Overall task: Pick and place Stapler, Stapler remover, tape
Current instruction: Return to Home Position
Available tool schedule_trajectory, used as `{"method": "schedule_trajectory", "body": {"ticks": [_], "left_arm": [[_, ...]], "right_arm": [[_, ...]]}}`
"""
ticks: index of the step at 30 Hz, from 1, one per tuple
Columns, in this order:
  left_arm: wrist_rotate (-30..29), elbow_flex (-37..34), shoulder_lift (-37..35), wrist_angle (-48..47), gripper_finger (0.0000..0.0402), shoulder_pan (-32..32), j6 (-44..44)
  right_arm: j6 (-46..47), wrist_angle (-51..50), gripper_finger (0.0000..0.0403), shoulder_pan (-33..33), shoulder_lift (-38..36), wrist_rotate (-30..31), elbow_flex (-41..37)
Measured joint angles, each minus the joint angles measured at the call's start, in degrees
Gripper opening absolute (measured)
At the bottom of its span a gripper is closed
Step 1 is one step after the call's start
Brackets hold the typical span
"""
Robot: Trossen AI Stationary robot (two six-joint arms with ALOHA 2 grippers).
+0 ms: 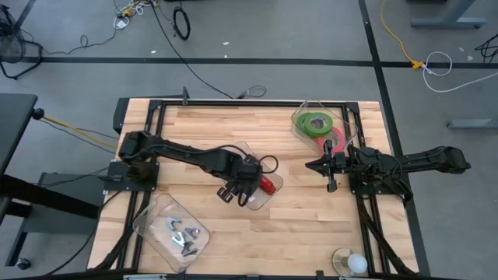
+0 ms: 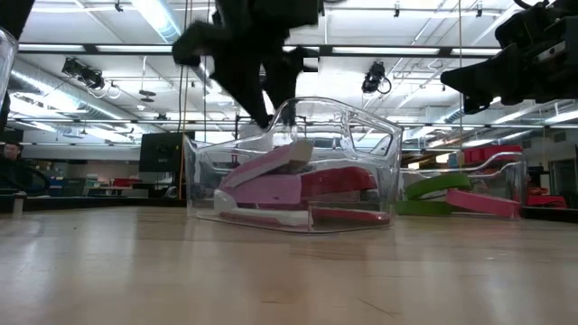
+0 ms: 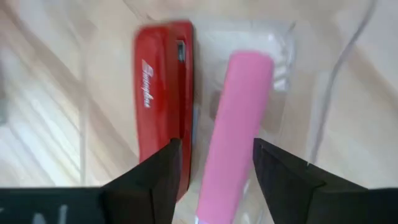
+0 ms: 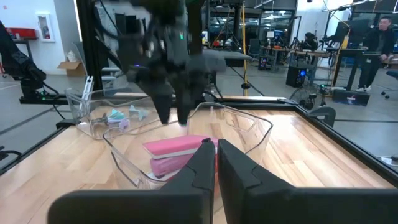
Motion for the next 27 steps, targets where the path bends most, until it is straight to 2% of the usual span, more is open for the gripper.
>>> {"method": "schedule_trajectory", "body": {"ticks": [4,13,19,27], "left_arm": [[0.06,0.0,-3.73,0.29,0.0179,-0.48,-3.87],[1.55,0.0,-8.31,0.01,0.0123,-0.41,-20.46],[1.96,0.0,-9.55,1.7,0.0091,-1.25,-23.05],[3.06,0.0,-9.58,9.03,0.0056,-2.76,-23.82]], "right_arm": [[-0.02,0.0,0.0022,-0.01,0.0,0.0,0.0],[-0.01,0.0,0.0022,0.0,0.0,0.02,0.0],[-0.02,0.0,0.0022,-0.02,0.0,0.0,0.0],[0.0,-0.03,0.0022,0.0,-0.02,0.01,0.0]]}}
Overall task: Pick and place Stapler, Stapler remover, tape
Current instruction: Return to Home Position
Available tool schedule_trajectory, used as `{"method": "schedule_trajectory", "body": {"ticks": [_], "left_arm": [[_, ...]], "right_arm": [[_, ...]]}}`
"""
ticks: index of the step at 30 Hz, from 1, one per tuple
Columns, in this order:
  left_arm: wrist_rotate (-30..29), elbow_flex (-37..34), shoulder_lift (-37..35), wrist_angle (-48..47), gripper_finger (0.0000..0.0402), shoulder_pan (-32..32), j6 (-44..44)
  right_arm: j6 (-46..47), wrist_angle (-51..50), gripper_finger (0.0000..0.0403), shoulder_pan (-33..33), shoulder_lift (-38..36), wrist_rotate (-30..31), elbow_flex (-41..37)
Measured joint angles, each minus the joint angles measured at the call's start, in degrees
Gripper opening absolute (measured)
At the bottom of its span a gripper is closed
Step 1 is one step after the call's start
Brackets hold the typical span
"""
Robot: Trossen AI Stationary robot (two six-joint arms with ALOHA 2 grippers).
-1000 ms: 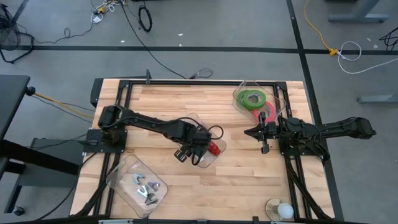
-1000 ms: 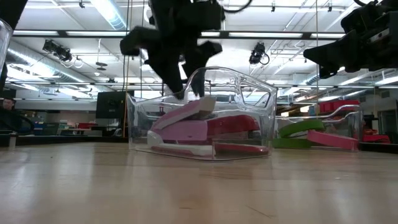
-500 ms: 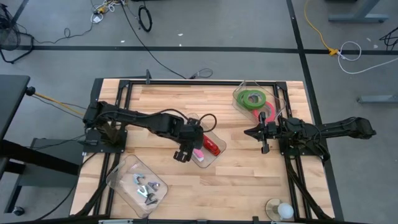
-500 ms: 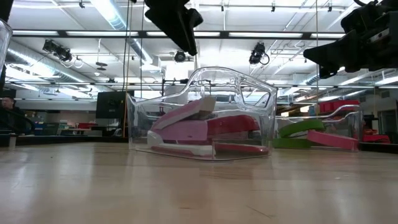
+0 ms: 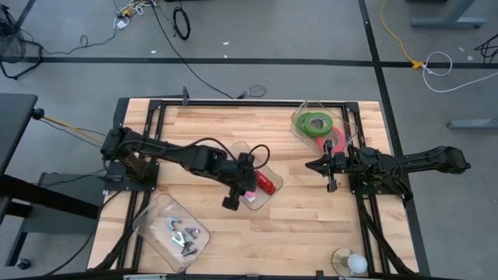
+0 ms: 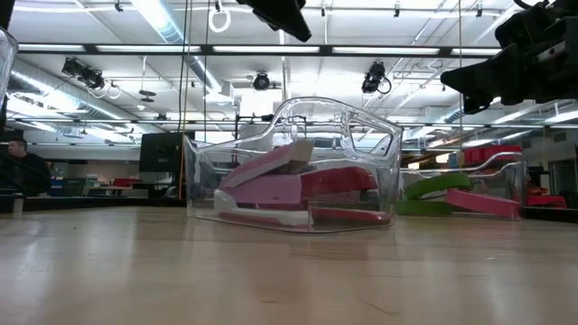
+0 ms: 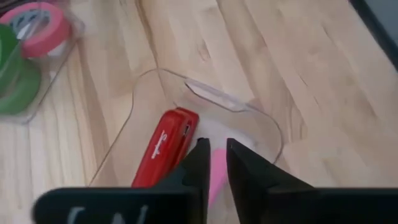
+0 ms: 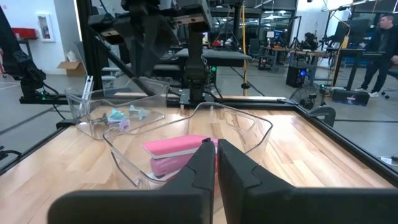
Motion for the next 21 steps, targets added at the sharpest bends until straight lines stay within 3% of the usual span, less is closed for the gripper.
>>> {"method": "schedule_trajectory", "body": {"ticks": [7,21], "left_arm": [[-0.01,0.0,0.0,2.28,0.0006,0.46,0.44],[2.18,0.0,-0.09,2.99,0.0002,1.46,-0.99]], "right_arm": [[-0.01,0.0,0.0022,0.01,0.0,-0.01,0.0],[0.0,0.0,0.0022,-0.01,0.0,-0.01,0.0]]}}
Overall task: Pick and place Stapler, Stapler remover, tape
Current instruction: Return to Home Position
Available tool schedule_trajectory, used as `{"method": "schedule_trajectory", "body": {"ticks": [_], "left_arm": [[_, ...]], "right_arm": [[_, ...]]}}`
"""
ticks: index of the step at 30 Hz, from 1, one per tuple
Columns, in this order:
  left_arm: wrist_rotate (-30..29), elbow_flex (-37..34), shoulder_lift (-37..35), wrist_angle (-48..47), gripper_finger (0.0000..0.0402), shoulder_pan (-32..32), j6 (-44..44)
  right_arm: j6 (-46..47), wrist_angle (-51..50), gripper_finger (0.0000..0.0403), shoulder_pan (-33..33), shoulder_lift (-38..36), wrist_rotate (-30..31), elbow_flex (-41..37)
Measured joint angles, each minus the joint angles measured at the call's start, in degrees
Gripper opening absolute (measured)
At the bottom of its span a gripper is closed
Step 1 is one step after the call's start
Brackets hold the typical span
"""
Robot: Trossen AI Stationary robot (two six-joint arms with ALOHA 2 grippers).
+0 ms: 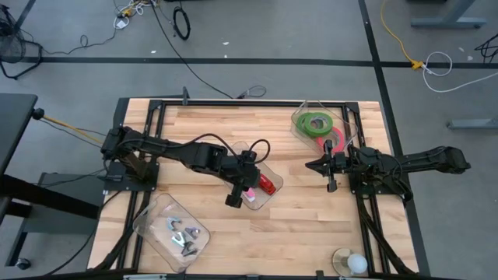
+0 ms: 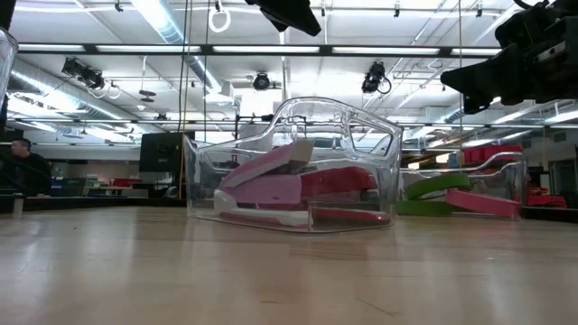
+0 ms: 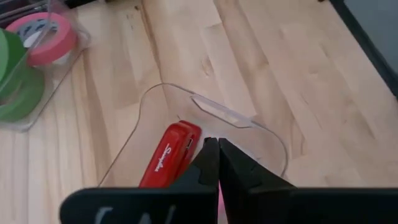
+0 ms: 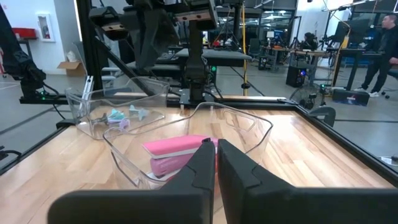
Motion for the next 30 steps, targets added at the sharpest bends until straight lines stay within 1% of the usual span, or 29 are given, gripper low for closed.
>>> {"method": "schedule_trajectory", "body": {"ticks": [9,12,14,16,18,22,24,26,30], "left_arm": [[0.21,0.0,0.0,1.6,0.0001,0.29,0.03],[0.53,0.0,0.0,2.71,0.0001,0.68,1.25],[1.23,-1.43,-0.33,6.06,0.0001,0.89,1.49],[3.27,-5.97,-1.89,11.88,0.0001,1.11,1.17],[4.62,-11.32,-3.43,18.53,0.0001,1.08,-1.08],[5.51,-21.3,-7.2,23.99,0.0,1.01,-5.71],[6.03,-25.94,-10.18,27.9,0.0,1.01,-7.24],[6.31,-30.25,-13.3,33.61,0.0,1.18,-7.88],[6.32,-37.91,-19.45,39.37,0.0,2.76,-9.07]], "right_arm": [[-0.02,0.0,0.0022,0.0,0.02,0.02,0.0],[-0.02,0.0,0.0022,0.0,0.0,0.0,0.0],[-0.02,0.0,0.0022,0.0,0.0,0.02,0.0],[-0.01,0.0,0.0022,0.0,0.0,0.0,0.0],[0.0,0.02,0.0022,0.0,0.02,0.02,0.0],[-0.01,0.02,0.0022,0.0,0.02,0.0,0.0],[0.0,0.06,0.0022,0.0,0.0,0.02,0.0],[0.0,0.07,0.0022,0.0,0.02,0.0,0.0],[-0.01,0.07,0.0022,0.0,0.02,0.0,0.0]]}}
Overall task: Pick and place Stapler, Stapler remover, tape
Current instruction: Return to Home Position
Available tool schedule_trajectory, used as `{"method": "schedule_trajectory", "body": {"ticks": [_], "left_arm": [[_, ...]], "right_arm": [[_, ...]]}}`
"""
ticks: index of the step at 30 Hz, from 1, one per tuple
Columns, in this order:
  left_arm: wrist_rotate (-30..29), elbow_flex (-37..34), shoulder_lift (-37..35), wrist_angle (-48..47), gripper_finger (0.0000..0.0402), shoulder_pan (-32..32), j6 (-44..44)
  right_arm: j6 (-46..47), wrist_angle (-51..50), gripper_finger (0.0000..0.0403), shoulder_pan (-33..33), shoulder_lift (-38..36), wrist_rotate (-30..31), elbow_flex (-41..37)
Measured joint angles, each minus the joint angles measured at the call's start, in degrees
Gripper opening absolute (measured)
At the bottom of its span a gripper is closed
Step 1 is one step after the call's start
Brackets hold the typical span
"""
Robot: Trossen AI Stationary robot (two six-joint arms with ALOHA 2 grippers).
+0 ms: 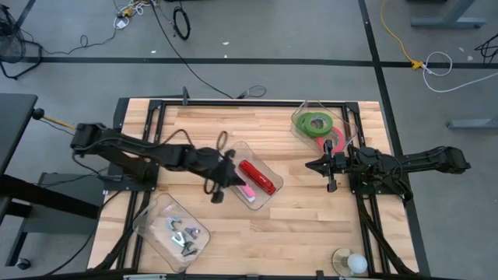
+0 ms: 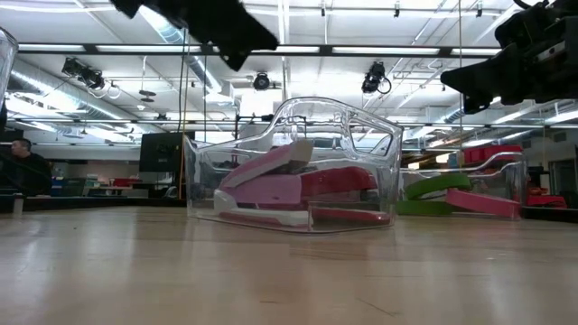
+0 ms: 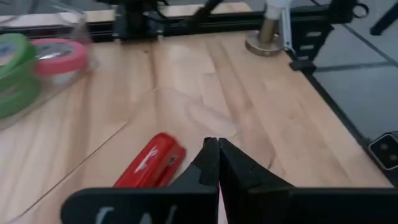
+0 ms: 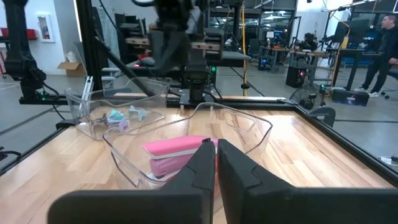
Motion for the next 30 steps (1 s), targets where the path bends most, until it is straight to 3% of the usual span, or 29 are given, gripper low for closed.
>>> {"method": "schedule_trajectory", "body": {"ticks": [13,19,30], "left_arm": [[-0.4,-21.38,-21.21,8.75,0.0,6.3,-0.06],[-1.46,-30.63,-29.91,15.34,0.0,6.45,-2.24],[-4.51,-41.82,-44.1,17.49,0.0,5.0,-5.62]], "right_arm": [[0.02,0.04,0.0022,-0.01,-0.02,0.01,0.0],[0.0,0.0,0.0022,0.0,-0.01,0.0,0.0],[0.01,0.0,0.0022,0.0,-0.02,0.01,0.0]]}}
